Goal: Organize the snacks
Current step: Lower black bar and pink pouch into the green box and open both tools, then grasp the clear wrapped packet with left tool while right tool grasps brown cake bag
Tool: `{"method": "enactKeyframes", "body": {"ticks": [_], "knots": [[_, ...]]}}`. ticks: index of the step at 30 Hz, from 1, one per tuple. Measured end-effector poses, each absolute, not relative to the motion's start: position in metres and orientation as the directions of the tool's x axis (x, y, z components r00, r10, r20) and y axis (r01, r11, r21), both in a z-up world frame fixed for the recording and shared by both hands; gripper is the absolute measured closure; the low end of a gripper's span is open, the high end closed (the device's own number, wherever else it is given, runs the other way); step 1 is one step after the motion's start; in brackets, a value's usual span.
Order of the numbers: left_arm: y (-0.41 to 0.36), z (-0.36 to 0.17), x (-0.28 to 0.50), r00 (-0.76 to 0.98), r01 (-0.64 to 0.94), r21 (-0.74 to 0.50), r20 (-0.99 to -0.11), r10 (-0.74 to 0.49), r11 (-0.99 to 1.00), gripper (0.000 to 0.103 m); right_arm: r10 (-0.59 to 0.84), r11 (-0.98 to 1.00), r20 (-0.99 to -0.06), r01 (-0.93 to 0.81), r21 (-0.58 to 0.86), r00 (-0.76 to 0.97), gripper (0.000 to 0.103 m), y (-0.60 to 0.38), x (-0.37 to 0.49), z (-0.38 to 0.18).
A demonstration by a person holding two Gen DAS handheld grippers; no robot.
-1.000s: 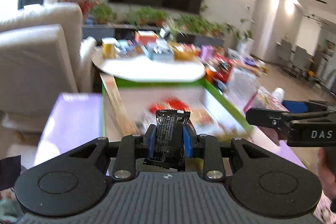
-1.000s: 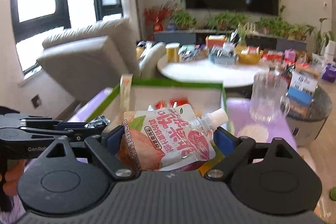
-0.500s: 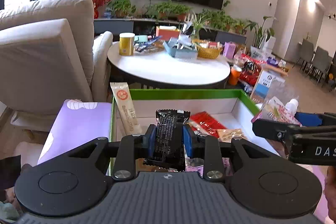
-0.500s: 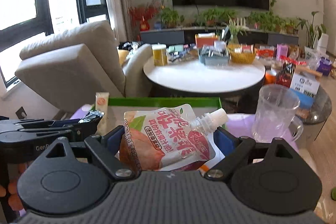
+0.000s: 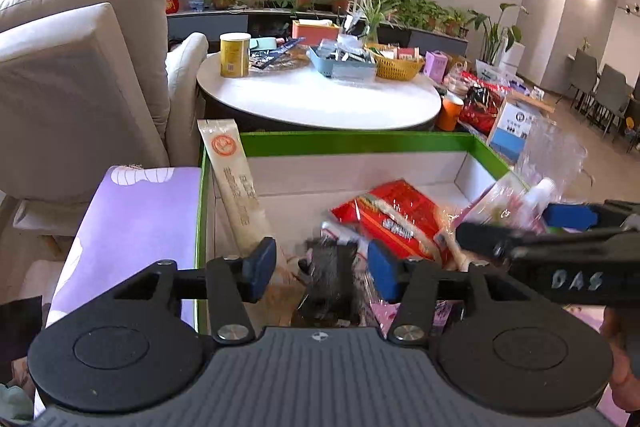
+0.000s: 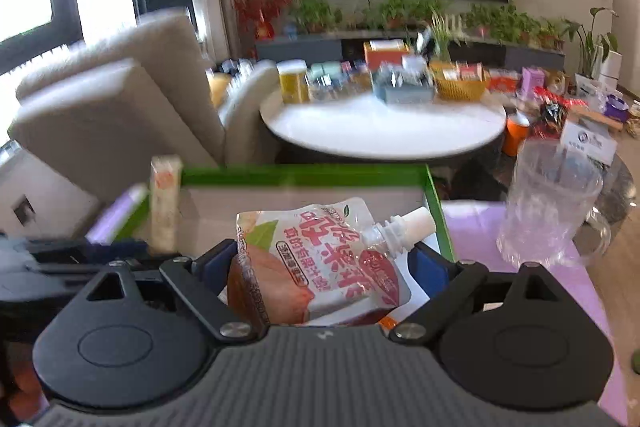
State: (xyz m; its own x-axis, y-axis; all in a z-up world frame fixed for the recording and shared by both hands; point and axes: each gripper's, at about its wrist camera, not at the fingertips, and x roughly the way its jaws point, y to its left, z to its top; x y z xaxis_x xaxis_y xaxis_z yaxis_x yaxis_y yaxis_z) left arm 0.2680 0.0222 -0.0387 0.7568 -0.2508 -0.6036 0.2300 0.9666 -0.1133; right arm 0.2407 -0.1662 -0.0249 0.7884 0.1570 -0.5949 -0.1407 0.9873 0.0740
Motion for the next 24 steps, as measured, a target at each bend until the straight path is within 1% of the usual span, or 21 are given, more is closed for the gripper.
{"method": "enactKeyframes", "body": {"ticks": [3, 6, 10, 17, 19, 22, 24], "knots": [[0.018, -0.043, 0.265, 0.748, 0.239, -0.083, -0.619, -0.238, 0.967, 0.054, 0.175, 0.984, -0.618, -0.149, 0.094, 0.766, 0.042, -0.169, 0.234, -0.034], [0.016, -0.044, 0.262, 0.743, 0.239, -0.077, -0.627, -0.234, 0.968, 0.054, 0.179, 0.984, -0.601, -0.157, 0.09, 0.779, 0.042, -0.17, 0.223, -0.029], [0.02, -0.038, 0.253, 0.752, 0.239, -0.083, -0.614, -0.239, 0.967, 0.054, 0.175, 0.984, -0.586, -0.162, 0.074, 0.791, 0.042, -0.174, 0.21, -0.018], [0.034, -0.026, 0.228, 0.775, 0.197, -0.099, -0.594, -0.217, 0.975, 0.054, 0.186, 0.983, -0.557, -0.154, 0.104, 0.809, 0.042, -0.19, 0.189, -0.009], [0.038, -0.022, 0.219, 0.779, 0.199, -0.117, -0.584, -0.229, 0.973, 0.054, 0.18, 0.984, -0.553, -0.152, 0.097, 0.814, 0.042, -0.193, 0.182, -0.007], [0.037, -0.018, 0.201, 0.772, 0.245, -0.137, -0.571, -0.278, 0.96, 0.054, 0.163, 0.987, -0.547, -0.137, 0.088, 0.821, 0.042, -0.2, 0.169, -0.006], [0.032, -0.018, 0.19, 0.762, 0.279, -0.114, -0.578, -0.292, 0.954, 0.054, 0.153, 0.988, -0.547, -0.125, 0.089, 0.823, 0.042, -0.209, 0.159, -0.007]]}}
